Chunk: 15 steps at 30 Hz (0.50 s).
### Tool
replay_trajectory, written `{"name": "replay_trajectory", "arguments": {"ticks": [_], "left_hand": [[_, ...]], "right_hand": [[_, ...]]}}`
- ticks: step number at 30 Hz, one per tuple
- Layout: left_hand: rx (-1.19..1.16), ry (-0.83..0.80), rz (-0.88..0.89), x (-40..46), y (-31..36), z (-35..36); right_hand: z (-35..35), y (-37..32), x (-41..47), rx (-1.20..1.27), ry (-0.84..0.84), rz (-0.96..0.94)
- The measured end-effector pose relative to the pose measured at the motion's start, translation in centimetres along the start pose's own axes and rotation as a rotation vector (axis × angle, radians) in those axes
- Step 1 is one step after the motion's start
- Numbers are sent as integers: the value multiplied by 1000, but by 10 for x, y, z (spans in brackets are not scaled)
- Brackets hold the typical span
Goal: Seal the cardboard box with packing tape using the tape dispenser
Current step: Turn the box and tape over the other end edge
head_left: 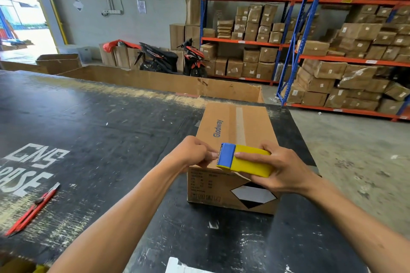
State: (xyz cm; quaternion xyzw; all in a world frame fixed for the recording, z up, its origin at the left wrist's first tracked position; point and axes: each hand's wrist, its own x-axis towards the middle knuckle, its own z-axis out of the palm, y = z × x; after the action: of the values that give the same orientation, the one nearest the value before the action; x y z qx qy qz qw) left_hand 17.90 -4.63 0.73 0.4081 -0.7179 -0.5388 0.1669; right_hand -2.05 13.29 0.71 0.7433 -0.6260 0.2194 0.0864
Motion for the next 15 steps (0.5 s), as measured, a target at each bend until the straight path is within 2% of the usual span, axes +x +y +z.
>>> {"name": "replay_trajectory", "arguments": {"ticks": [5, 10, 15], "left_hand": [[-97, 0, -36, -5, -40, -37], [-180, 69, -6, -1, -56, -34], [-74, 214, -24, 4, -70, -31]], "right_hand": [[-9, 10, -20, 67, -58, 29], [-5, -2, -4, -74, -149, 57], [7, -16, 14, -208, -196, 74]]}}
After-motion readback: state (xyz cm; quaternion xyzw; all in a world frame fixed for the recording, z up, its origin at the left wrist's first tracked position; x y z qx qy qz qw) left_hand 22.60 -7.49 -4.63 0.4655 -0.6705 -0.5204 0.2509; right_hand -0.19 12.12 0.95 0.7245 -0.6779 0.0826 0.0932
